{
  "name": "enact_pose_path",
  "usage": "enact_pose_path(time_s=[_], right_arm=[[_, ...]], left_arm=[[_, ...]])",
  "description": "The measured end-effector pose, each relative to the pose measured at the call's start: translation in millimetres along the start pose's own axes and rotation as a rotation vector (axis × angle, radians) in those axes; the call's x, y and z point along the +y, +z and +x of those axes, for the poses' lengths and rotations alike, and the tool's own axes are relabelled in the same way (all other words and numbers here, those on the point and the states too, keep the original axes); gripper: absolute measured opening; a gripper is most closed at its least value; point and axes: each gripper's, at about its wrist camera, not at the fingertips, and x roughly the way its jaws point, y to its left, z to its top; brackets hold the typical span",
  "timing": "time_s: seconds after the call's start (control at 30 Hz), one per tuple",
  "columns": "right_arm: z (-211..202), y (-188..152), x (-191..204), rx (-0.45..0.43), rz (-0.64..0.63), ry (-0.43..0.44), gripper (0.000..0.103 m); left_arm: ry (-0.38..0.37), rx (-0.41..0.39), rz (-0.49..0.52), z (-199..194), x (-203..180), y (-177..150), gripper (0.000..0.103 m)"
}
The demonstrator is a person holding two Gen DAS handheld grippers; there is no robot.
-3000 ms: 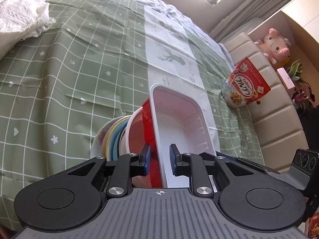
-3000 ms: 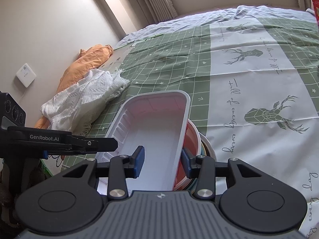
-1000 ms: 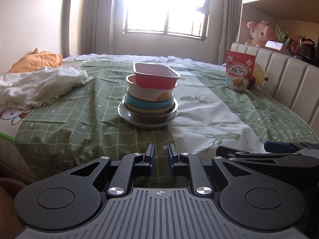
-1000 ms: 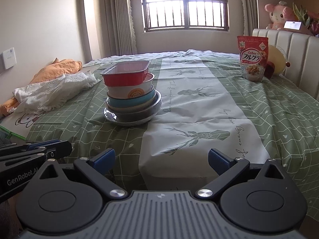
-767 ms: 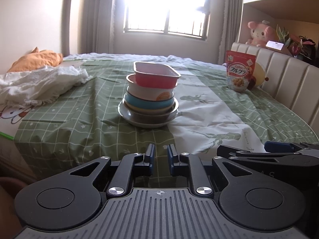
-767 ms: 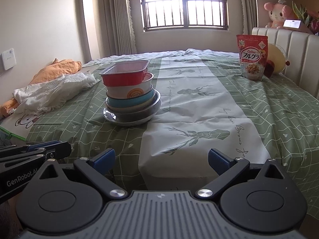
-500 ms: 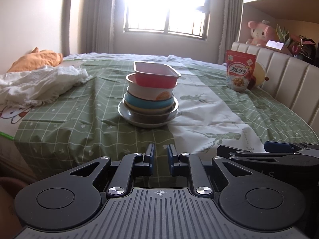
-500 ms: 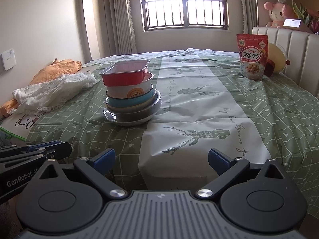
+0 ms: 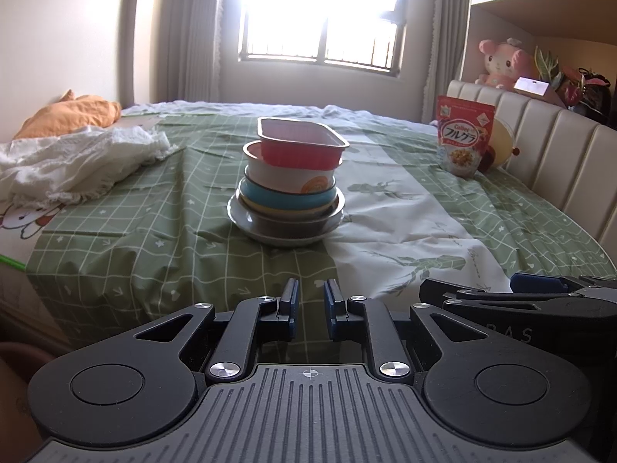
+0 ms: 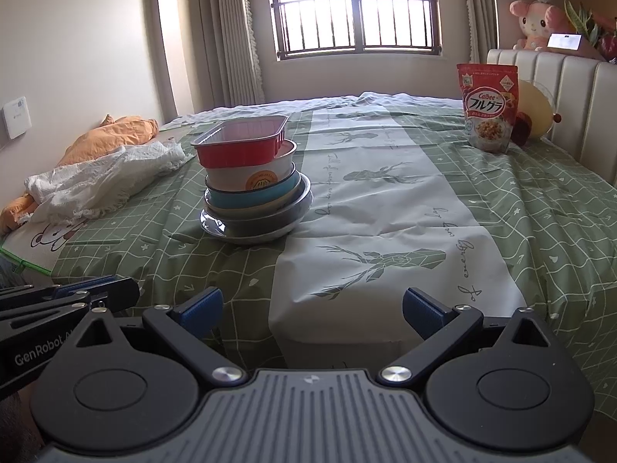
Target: Organize plates and bowls
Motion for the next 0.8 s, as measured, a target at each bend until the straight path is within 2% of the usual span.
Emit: enact_pose_path(time_s=[0.8], right_arm=[[6.6, 5.5, -2.9, 0.022, 0.004, 0.021, 0.100]], left_arm=[[-0.017, 0.001, -0.014, 3.6, 1.9, 0.4, 0.017]])
